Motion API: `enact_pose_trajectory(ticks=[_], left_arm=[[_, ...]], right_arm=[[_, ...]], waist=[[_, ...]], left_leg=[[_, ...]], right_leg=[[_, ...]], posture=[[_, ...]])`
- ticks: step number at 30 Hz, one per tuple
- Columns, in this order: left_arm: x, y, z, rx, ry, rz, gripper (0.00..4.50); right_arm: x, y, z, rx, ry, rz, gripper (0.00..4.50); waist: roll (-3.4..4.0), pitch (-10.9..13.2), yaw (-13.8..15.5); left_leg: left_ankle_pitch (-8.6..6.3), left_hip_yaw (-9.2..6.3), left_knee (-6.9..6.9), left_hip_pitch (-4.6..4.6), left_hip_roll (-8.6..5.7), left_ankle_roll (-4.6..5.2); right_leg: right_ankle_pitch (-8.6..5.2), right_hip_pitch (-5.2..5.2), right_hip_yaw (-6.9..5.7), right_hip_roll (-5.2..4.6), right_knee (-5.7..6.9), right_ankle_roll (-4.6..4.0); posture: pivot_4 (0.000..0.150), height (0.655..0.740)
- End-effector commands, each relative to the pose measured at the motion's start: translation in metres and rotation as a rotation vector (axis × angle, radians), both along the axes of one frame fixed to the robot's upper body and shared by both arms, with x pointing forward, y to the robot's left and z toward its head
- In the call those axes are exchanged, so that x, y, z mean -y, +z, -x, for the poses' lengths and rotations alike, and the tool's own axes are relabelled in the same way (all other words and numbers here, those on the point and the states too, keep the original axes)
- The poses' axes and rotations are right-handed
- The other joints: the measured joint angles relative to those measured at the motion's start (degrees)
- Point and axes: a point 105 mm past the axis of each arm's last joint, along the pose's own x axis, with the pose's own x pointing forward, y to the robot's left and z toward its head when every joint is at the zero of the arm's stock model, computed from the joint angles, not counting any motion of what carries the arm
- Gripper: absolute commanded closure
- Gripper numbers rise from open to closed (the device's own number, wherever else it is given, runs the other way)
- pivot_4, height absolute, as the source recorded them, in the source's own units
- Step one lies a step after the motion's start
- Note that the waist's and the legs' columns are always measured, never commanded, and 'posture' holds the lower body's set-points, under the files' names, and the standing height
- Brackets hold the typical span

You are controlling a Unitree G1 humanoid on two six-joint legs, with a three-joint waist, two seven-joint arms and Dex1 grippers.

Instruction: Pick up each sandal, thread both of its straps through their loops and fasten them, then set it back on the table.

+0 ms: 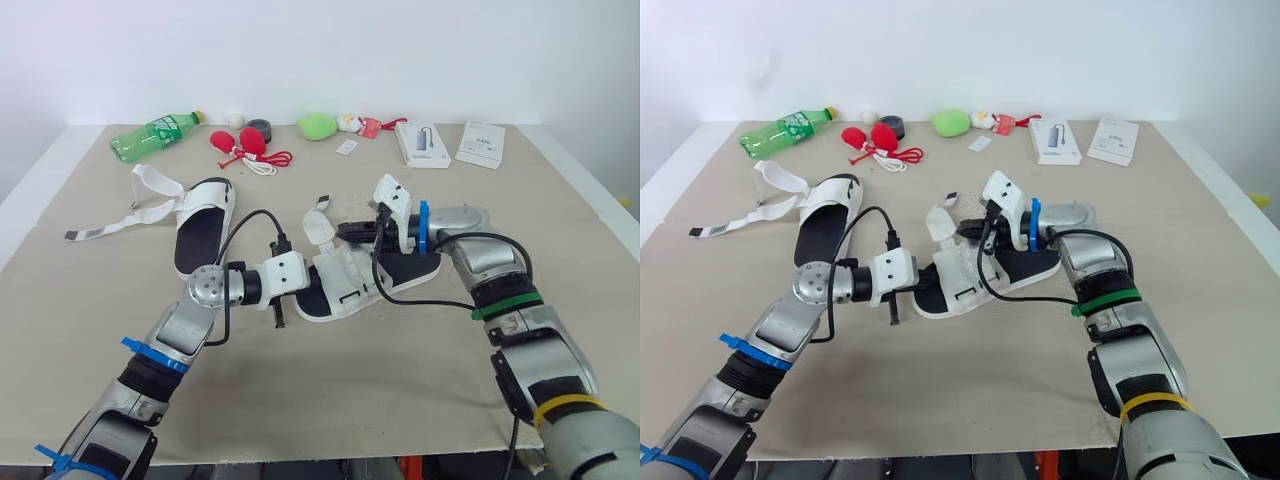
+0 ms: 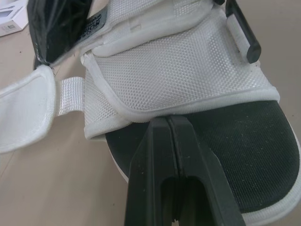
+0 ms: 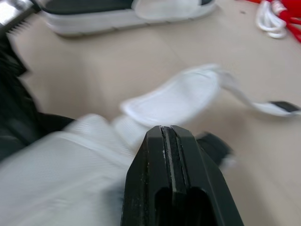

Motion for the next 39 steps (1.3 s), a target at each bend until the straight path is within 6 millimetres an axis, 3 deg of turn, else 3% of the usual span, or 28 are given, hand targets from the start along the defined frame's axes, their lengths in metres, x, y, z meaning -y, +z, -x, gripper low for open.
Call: enact_pose_trajectory(ticks=[1,18,25,35,39], left_arm=[[0.0,-0.001,0.005,0.001,-0.014,-0.012,4.5],[-0.001,-0.001,0.009,-0.008,-0.048,-0.021,4.5],[-0.013,0.01,-0.001,0.03,-0.043,-0.03,4.5],[-0.014,0.013,0.0,0.038,-0.078,-0.028,4.5],[-0.012,0.011,0.004,0.032,-0.098,-0.031,4.5]], right_arm=[[0.006,0.0,-0.005,0.027,-0.005,0.017,4.43],[0.032,-0.025,-0.005,-0.007,-0.051,0.06,4.43],[0.041,-0.032,0.015,-0.093,-0.03,0.043,4.43],[0.045,-0.045,0.068,-0.275,0.019,0.051,4.43],[0.051,-0.043,0.061,-0.238,-0.049,0.047,4.43]], waist=[[0.0,0.0,0.0],[0.0,0.0,-0.1],[0.01,0.0,-0.1],[0.01,0.0,0.0],[0.01,0.0,-0.1]], left_leg=[[0.0,0.0,-0.02,0.0,0.0,0.0],[0.0,-0.01,-0.24,0.03,0.0,0.0],[0.0,-0.02,-0.26,0.04,0.0,0.0],[-0.02,-0.05,-0.26,0.03,0.0,-0.02],[-0.02,-0.03,-0.23,0.02,0.0,-0.02]], right_leg=[[-0.01,0.0,0.0,0.0,0.0,0.01],[0.03,-0.06,0.0,0.02,0.0,0.17],[-0.01,-0.05,-0.01,0.01,0.0,0.18],[-0.06,-0.04,-0.02,0.01,0.02,0.16],[-0.11,-0.05,-0.01,0.01,0.02,0.07]], posture=[[0.15,0.74],[0.15,0.74],[0.15,0.74],[0.15,0.74],[0.15,0.74]])
